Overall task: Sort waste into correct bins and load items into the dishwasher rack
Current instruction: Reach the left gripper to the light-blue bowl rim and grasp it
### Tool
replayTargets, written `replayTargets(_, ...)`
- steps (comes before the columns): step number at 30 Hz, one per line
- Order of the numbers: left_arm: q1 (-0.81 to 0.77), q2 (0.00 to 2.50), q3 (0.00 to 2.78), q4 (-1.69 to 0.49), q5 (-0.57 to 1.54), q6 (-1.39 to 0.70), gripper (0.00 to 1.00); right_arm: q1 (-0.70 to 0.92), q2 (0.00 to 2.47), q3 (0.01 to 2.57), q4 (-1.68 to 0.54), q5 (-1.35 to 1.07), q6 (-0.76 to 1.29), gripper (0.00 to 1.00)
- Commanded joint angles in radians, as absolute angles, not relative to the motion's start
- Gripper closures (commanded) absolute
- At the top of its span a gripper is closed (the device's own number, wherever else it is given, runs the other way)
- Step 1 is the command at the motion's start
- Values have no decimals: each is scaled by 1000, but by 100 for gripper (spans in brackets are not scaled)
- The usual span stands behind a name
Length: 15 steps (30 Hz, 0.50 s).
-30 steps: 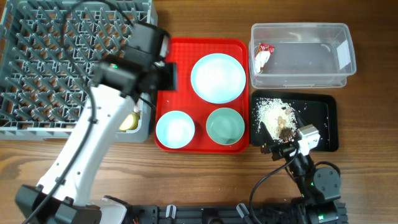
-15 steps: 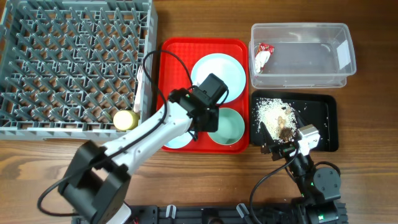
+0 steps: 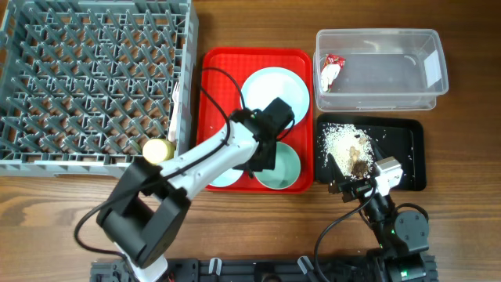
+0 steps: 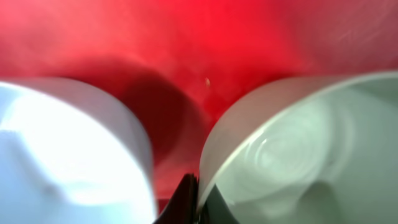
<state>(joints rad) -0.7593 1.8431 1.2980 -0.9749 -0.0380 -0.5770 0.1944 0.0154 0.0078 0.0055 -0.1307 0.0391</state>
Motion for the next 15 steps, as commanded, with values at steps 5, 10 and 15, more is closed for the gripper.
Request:
replayTargets(5, -757, 1688, 1629, -1269, -779, -474, 96, 189, 5, 5, 11, -142, 26, 0)
replayTargets(10, -707, 1684, 1604, -1297, -1259, -480, 96, 188, 5, 5, 11, -142, 27, 0)
replayTargets(15, -529, 1684, 1502, -1135, -1327, -474, 96, 189, 5, 5, 11, -142, 27, 0)
